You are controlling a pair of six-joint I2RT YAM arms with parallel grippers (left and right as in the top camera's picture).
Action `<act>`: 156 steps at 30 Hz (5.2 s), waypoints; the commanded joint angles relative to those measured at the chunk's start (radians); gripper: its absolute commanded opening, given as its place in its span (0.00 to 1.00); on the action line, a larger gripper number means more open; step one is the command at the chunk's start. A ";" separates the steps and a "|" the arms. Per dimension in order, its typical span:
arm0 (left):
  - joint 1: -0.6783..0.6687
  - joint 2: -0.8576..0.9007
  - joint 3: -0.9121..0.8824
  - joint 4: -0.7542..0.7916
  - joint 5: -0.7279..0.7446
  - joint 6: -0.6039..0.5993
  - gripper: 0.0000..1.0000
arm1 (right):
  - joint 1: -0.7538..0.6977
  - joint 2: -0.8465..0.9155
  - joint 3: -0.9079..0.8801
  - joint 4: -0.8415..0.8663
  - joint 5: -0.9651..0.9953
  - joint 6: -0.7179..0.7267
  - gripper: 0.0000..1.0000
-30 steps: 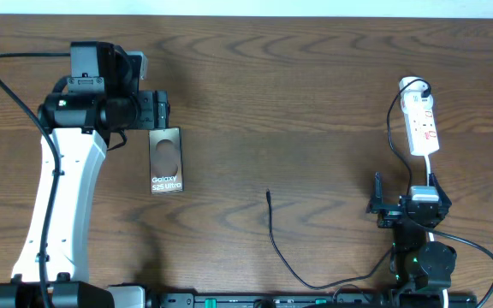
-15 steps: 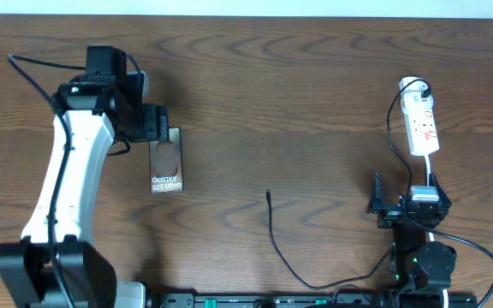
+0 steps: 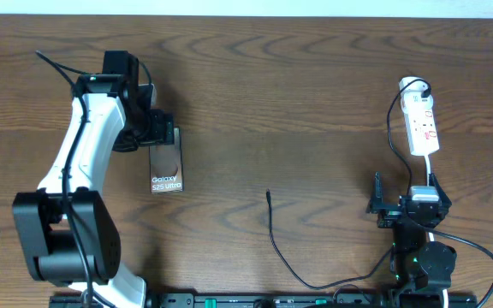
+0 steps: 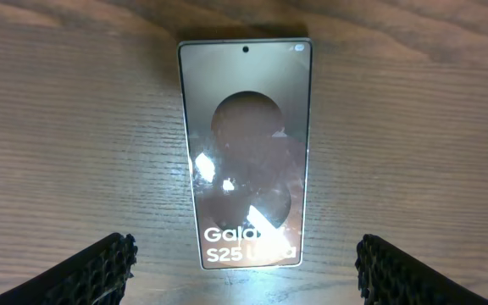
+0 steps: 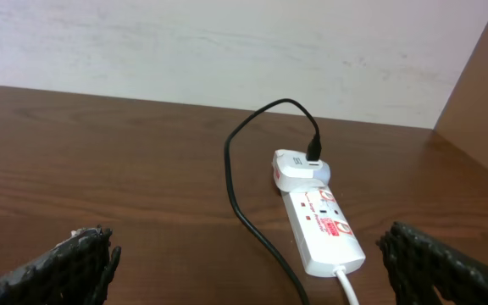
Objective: Plug charger to phone and switch on socket
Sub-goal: 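Raise the left arm and move the left gripper over the phone, then lower the left gripper down toward the Galaxy phone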
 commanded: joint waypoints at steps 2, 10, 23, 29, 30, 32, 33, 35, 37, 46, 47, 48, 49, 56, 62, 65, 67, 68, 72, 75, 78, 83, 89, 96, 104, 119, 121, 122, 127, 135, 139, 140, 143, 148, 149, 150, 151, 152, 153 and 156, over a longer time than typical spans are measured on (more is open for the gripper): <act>0.003 0.020 0.018 0.001 -0.003 -0.002 0.46 | 0.011 -0.005 -0.001 -0.004 -0.002 -0.006 0.99; 0.003 0.020 0.018 0.009 -0.003 -0.005 0.98 | 0.011 -0.005 -0.001 -0.004 -0.002 -0.006 0.99; 0.003 0.020 0.016 0.011 -0.007 -0.005 0.98 | 0.011 -0.005 -0.001 -0.004 -0.002 -0.006 0.99; 0.001 0.020 0.011 0.012 -0.060 -0.036 0.98 | 0.011 -0.005 -0.001 -0.004 -0.002 -0.006 0.99; -0.002 0.020 0.010 0.012 -0.065 -0.035 0.98 | 0.011 -0.005 -0.001 -0.004 -0.002 -0.006 0.99; -0.006 0.020 0.008 0.012 -0.075 -0.035 0.98 | 0.011 -0.005 -0.001 -0.004 -0.002 -0.006 0.99; -0.008 0.020 0.008 0.012 -0.077 -0.035 0.98 | 0.011 -0.005 -0.001 -0.004 -0.002 -0.006 0.99; -0.014 0.020 0.008 0.013 -0.077 -0.035 0.98 | 0.011 -0.005 -0.001 -0.004 -0.002 -0.006 0.99; -0.022 0.021 0.008 0.016 -0.077 -0.035 0.98 | 0.011 -0.005 -0.001 -0.004 -0.002 -0.006 0.99; -0.036 0.024 -0.012 0.042 -0.077 -0.045 0.98 | 0.011 -0.005 -0.001 -0.004 -0.002 -0.006 0.99; -0.037 0.025 -0.021 0.051 -0.077 -0.052 0.98 | 0.011 -0.005 -0.001 -0.004 -0.002 -0.006 0.99; -0.037 0.025 -0.031 0.059 -0.077 -0.058 0.98 | 0.011 -0.005 -0.001 -0.004 -0.002 -0.006 0.99; -0.037 0.025 -0.044 0.071 -0.077 -0.061 0.98 | 0.011 -0.005 -0.001 -0.004 -0.002 -0.006 0.99; -0.037 0.026 -0.092 0.099 -0.077 -0.061 0.98 | 0.011 -0.005 -0.001 -0.004 -0.002 -0.006 0.99; -0.037 0.027 -0.111 0.137 -0.077 -0.061 0.98 | 0.011 -0.005 -0.001 -0.004 -0.002 -0.006 0.99; -0.037 0.031 -0.129 0.148 -0.077 -0.061 0.98 | 0.011 -0.005 -0.001 -0.004 -0.002 -0.006 0.99; -0.037 0.035 -0.138 0.148 -0.077 -0.061 0.98 | 0.011 -0.005 -0.001 -0.004 -0.002 -0.006 0.99; -0.037 0.039 -0.140 0.148 -0.077 -0.061 0.98 | 0.011 -0.005 -0.001 -0.004 -0.002 -0.006 0.99; -0.037 0.058 -0.141 0.149 -0.077 -0.061 0.98 | 0.011 -0.005 -0.001 -0.004 -0.002 -0.006 0.99; -0.037 0.072 -0.141 0.148 -0.077 -0.061 0.98 | 0.011 -0.005 -0.001 -0.004 -0.002 -0.006 0.99; -0.037 0.093 -0.141 0.148 -0.077 -0.061 0.98 | 0.011 -0.005 -0.001 -0.004 -0.002 -0.006 0.99; -0.043 0.119 -0.141 0.148 -0.077 -0.061 0.98 | 0.011 -0.005 -0.001 -0.004 -0.002 -0.006 0.99; -0.082 0.127 -0.141 0.156 -0.079 -0.061 0.98 | 0.011 -0.005 -0.001 -0.004 -0.002 -0.006 0.99; -0.088 0.138 -0.141 0.173 -0.100 -0.069 0.98 | 0.011 -0.005 -0.001 -0.004 -0.002 -0.006 0.99; -0.088 0.155 -0.141 0.172 -0.100 -0.082 0.98 | 0.011 -0.005 -0.001 -0.004 -0.002 -0.006 0.99; -0.088 0.164 -0.141 0.175 -0.113 -0.095 0.98 | 0.011 -0.005 -0.001 -0.004 -0.002 -0.006 0.99; -0.087 0.164 -0.141 0.175 -0.119 -0.095 0.98 | 0.011 -0.005 -0.001 -0.004 -0.002 -0.006 0.99; -0.087 0.164 -0.141 0.175 -0.119 -0.095 0.98 | 0.011 -0.005 -0.001 -0.004 -0.002 -0.006 0.99; -0.087 0.164 -0.141 0.175 -0.119 -0.095 0.98 | 0.011 -0.005 -0.001 -0.004 -0.002 -0.006 0.99; -0.087 0.164 -0.141 0.182 -0.118 -0.095 0.98 | 0.011 -0.005 -0.001 -0.004 -0.002 -0.006 0.99; -0.087 0.164 -0.141 0.182 -0.118 -0.095 0.98 | 0.011 -0.005 -0.001 -0.004 -0.002 -0.006 0.99; -0.087 0.164 -0.141 0.182 -0.118 -0.095 0.98 | 0.011 -0.005 -0.001 -0.004 -0.002 -0.006 0.99; -0.085 0.164 -0.141 0.181 -0.118 -0.095 0.98 | 0.011 -0.005 -0.001 -0.004 -0.002 -0.006 0.99; -0.077 0.164 -0.141 0.182 -0.118 -0.094 0.98 | 0.011 -0.005 -0.001 -0.004 -0.002 -0.006 0.99; -0.074 0.164 -0.141 0.182 -0.118 -0.094 0.98 | 0.011 -0.005 -0.001 -0.004 -0.002 -0.006 0.99; -0.071 0.164 -0.141 0.182 -0.118 -0.094 0.98 | 0.011 -0.005 -0.001 -0.004 -0.002 -0.006 0.99; -0.068 0.164 -0.141 0.182 -0.118 -0.094 0.98 | 0.011 -0.005 -0.001 -0.004 -0.002 -0.006 0.99; -0.063 0.164 -0.141 0.182 -0.118 -0.094 0.98 | 0.011 -0.005 -0.001 -0.004 -0.002 -0.006 0.99; -0.060 0.164 -0.141 0.182 -0.118 -0.094 0.98 | 0.011 -0.005 -0.001 -0.004 -0.002 -0.006 0.99; -0.058 0.164 -0.141 0.182 -0.110 -0.085 0.98 | 0.011 -0.005 -0.001 -0.004 -0.002 -0.006 0.99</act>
